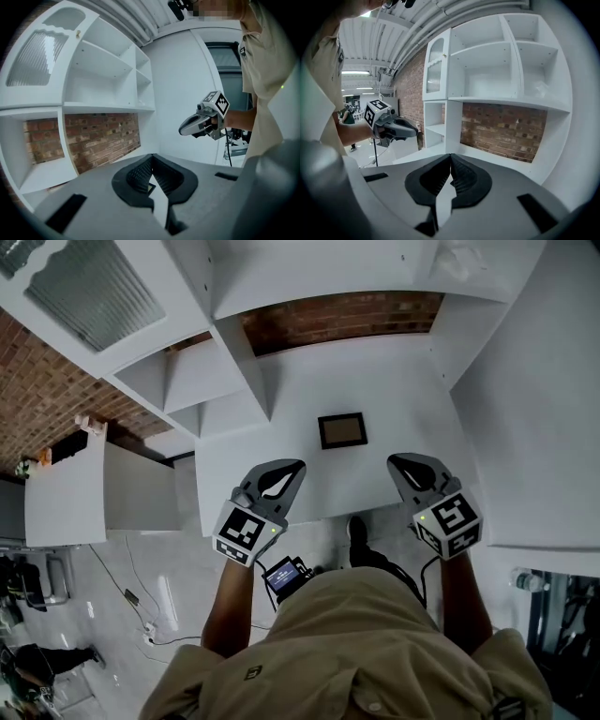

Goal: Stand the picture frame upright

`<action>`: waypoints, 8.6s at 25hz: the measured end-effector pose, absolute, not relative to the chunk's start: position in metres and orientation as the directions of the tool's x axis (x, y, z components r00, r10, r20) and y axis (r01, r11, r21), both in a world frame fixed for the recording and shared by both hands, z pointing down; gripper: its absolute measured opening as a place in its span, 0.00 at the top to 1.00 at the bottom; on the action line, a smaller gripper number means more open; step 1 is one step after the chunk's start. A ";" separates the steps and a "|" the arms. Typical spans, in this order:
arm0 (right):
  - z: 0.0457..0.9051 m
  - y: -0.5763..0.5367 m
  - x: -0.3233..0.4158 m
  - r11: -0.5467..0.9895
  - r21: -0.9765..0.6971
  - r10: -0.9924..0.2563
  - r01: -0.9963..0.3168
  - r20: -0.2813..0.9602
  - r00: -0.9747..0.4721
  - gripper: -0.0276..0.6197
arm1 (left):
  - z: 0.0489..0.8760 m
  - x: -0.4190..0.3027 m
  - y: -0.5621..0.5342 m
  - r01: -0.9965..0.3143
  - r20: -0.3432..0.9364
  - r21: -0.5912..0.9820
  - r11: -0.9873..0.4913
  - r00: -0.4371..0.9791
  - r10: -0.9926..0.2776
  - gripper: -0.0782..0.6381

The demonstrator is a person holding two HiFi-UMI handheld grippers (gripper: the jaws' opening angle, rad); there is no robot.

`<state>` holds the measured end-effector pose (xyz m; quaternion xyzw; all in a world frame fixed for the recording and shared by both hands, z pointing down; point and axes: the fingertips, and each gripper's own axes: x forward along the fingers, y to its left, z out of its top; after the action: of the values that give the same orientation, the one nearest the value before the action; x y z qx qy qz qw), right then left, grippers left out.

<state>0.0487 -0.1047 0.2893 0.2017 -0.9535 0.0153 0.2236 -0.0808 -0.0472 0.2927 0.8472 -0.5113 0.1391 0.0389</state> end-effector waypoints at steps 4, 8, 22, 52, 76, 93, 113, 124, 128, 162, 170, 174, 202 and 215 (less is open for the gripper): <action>0.314 -0.155 0.039 0.932 0.042 -0.334 -0.360 0.482 -0.810 0.95 | 0.316 -0.087 -0.087 -0.897 0.319 -0.043 -0.440 0.405 -0.857 0.88; 0.347 -0.202 0.025 0.943 -0.002 -0.283 -0.333 0.523 -0.804 0.95 | 0.346 -0.097 -0.125 -0.916 0.369 0.003 -0.401 0.374 -0.851 0.88; 0.519 -0.304 -0.008 0.930 -0.173 -0.116 -0.325 0.700 -0.705 0.83 | 0.529 -0.123 -0.224 -0.944 0.591 0.223 -0.242 0.328 -0.736 0.88; 0.679 -0.331 -0.028 0.828 -0.326 0.022 -0.457 0.833 -0.553 0.76 | 0.677 -0.132 -0.266 -0.885 0.699 0.465 -0.014 0.376 -0.609 0.77; 0.672 -0.289 -0.043 0.600 -0.554 0.026 -0.576 0.734 -0.679 0.76 | 0.560 -0.135 -0.290 -0.909 0.460 0.361 -0.207 0.367 -0.809 0.77; 0.667 -0.241 -0.064 0.678 -0.591 0.149 -0.438 0.693 -0.705 0.78 | 0.519 -0.062 -0.289 -0.784 0.465 0.013 -0.620 0.554 -0.691 0.81; 0.606 -0.293 -0.048 0.994 0.046 0.033 0.098 0.739 -0.673 0.77 | 0.524 -0.040 -0.275 -0.692 0.498 -0.120 -0.712 0.578 -0.647 0.81; 0.605 -0.280 -0.029 0.991 0.124 -0.121 -0.045 0.721 -0.682 0.81 | 0.526 -0.025 -0.256 -0.610 0.530 -0.186 -0.770 0.598 -0.602 0.81; 0.605 -0.278 -0.027 0.991 0.116 -0.134 -0.072 0.721 -0.679 0.82 | 0.528 -0.023 -0.254 -0.591 0.550 -0.220 -0.776 0.582 -0.599 0.81; 0.605 -0.265 -0.036 0.994 0.088 -0.022 0.060 0.720 -0.694 0.79 | 0.523 -0.047 -0.243 -0.673 0.518 -0.237 -0.700 0.522 -0.677 0.78; 0.600 -0.278 -0.038 1.000 -0.022 0.005 -0.019 0.767 -0.642 0.81 | 0.519 -0.063 -0.241 -0.727 0.494 -0.206 -0.655 0.500 -0.711 0.78; 0.602 -0.283 -0.041 0.999 -0.035 0.009 -0.029 0.775 -0.632 0.81 | 0.524 -0.068 -0.245 -0.755 0.485 -0.179 -0.631 0.490 -0.724 0.78; 0.601 -0.279 -0.041 1.000 -0.010 -0.002 -0.015 0.769 -0.639 0.78 | 0.518 -0.067 -0.237 -0.744 0.479 -0.183 -0.643 0.503 -0.719 0.78; 0.604 -0.282 -0.038 0.999 -0.029 0.012 -0.017 0.779 -0.627 0.78 | 0.517 -0.065 -0.237 -0.741 0.480 -0.183 -0.646 0.507 -0.716 0.78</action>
<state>-0.0378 -0.2823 0.6041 0.0014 -0.9017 0.0167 0.4320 -0.0647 -0.2366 0.5168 0.8676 -0.4198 0.2654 0.0231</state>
